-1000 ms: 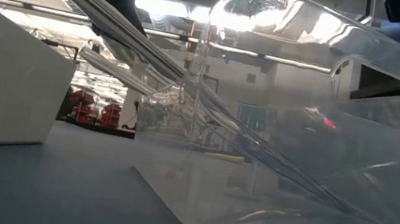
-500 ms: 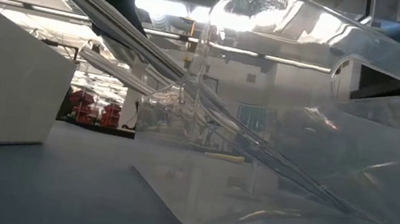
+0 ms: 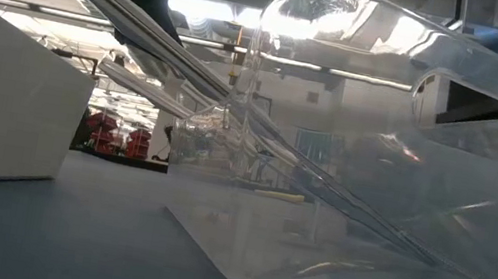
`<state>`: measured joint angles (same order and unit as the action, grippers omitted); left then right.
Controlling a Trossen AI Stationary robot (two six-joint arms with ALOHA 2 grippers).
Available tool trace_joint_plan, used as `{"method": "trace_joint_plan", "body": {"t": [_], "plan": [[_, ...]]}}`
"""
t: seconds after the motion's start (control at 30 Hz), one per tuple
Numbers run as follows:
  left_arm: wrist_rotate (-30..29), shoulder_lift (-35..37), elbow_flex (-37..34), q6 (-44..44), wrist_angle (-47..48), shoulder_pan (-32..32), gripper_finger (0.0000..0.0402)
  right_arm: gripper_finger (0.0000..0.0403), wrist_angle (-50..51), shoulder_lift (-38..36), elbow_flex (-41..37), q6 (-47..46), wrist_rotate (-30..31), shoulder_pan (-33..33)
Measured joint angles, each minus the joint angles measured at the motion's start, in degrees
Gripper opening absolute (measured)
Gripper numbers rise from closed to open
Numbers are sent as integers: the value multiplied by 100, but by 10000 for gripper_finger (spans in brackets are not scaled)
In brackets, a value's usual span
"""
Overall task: Sort silverware by color (type)
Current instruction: Put the yellow table knife into the black transparent bin
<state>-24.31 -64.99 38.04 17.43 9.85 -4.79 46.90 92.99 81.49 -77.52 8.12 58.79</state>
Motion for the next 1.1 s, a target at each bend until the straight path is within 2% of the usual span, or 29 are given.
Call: {"method": "trace_joint_plan", "body": {"t": [0.17,0.43,0.6,1.1], "plan": [[-1,0,0,2,-2,0,126,154,16,319,0,36,33,236],[2,0,0,15,-2,-1,126,153,21,918,0,878,37,231],[3,0,0,17,-2,1,126,153,177,1235,-1,1306,243,231],[2,0,0,15,-2,-1,126,153,299,1920,-2,1338,291,231]]}}
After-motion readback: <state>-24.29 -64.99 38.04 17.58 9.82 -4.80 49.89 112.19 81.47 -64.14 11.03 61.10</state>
